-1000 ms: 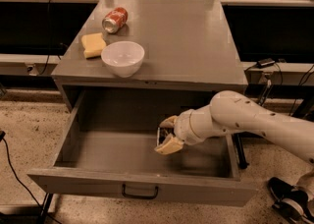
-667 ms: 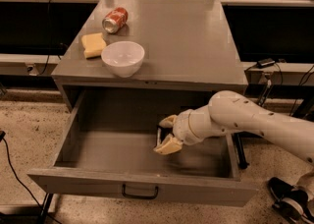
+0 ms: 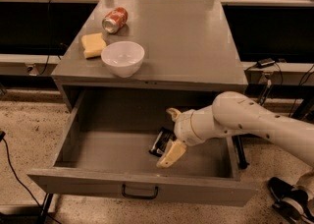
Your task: Place rxbar chocolate into top drawer
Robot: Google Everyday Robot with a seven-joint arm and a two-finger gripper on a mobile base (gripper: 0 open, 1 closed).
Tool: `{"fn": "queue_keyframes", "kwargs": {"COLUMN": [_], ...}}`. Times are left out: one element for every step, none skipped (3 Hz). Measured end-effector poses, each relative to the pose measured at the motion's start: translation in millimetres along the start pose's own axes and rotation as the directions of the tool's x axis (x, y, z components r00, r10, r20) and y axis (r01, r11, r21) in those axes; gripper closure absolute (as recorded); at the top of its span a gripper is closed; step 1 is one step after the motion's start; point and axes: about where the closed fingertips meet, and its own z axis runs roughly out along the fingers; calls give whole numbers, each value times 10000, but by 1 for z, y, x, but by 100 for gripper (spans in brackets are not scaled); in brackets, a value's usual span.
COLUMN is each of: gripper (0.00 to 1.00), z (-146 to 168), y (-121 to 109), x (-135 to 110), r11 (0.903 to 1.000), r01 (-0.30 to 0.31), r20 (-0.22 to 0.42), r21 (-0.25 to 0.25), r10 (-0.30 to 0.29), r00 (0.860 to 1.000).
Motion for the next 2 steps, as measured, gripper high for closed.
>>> {"fn": "queue_keyframes", "kwargs": {"gripper": [18,18], "z": [-33,-77], "y": [13,31], "x": [-21,-43], "r11": [9978,9893], "r01": [569,1087], "r20": [568,837], "r21": [342,978], "r10": [-587,-1170], "r00": [9967,9896]}}
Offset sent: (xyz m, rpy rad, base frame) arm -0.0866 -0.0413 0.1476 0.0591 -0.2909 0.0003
